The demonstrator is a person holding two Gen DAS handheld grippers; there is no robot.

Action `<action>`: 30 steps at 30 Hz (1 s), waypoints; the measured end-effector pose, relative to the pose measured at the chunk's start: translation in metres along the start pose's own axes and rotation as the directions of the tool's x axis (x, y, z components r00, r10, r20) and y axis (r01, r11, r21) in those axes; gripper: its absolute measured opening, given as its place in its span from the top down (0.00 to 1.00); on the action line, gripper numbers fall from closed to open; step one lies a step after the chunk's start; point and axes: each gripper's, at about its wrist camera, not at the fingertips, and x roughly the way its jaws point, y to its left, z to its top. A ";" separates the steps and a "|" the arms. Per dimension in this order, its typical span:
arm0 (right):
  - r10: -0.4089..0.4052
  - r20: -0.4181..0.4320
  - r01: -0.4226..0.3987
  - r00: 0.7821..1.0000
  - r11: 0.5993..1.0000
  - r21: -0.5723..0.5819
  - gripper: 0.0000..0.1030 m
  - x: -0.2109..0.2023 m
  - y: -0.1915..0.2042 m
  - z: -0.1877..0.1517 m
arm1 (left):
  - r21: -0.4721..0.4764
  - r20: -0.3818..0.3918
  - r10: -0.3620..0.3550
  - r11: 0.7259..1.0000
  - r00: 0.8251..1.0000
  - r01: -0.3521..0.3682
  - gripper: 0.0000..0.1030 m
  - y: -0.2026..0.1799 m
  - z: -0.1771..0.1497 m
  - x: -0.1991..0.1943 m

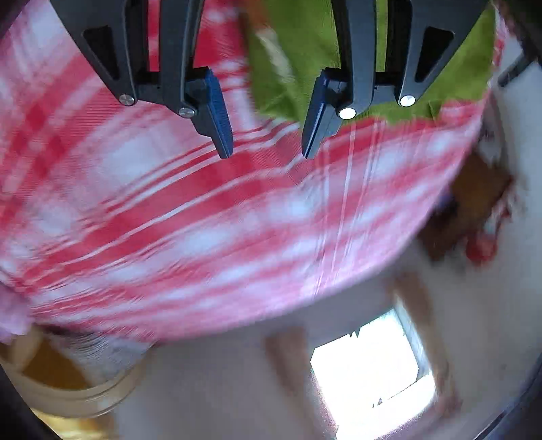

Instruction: Fold small clothes

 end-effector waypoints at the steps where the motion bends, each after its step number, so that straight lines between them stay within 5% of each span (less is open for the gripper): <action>1: -0.013 -0.003 0.013 1.000 0.999 -0.034 0.62 -0.016 -0.001 -0.006 | 0.016 0.009 0.000 1.000 1.000 -0.001 0.23 0.001 -0.006 -0.009; 3: 0.005 -0.024 -0.008 1.000 0.995 -0.104 0.84 -0.039 0.003 -0.025 | 0.053 0.015 -0.002 0.999 1.000 0.001 0.23 -0.004 -0.023 -0.027; 8: 0.076 -0.109 -0.103 0.991 0.956 -0.276 0.84 -0.077 0.031 -0.086 | 0.100 0.003 0.017 0.995 1.000 -0.017 0.23 -0.019 -0.069 -0.052; 14: 0.045 -0.197 -0.116 0.979 0.922 -0.369 0.84 -0.085 0.039 -0.147 | 0.108 -0.059 0.076 0.992 0.995 -0.069 0.23 -0.015 -0.108 -0.052; 23: 0.059 -0.208 -0.122 0.976 0.944 -0.306 0.85 -0.085 0.019 -0.149 | 0.044 -0.052 0.078 0.996 0.996 -0.076 0.10 0.026 -0.133 -0.060; 27: 0.017 -0.159 -0.066 0.987 0.949 -0.308 0.85 -0.099 0.019 -0.147 | -0.041 -0.041 0.046 0.998 0.998 -0.048 0.09 0.050 -0.135 -0.079; 30: 0.079 -0.110 -0.112 0.991 0.936 -0.335 0.85 -0.123 0.036 -0.147 | -0.118 -0.036 -0.018 0.993 0.999 0.014 0.09 0.054 -0.138 -0.083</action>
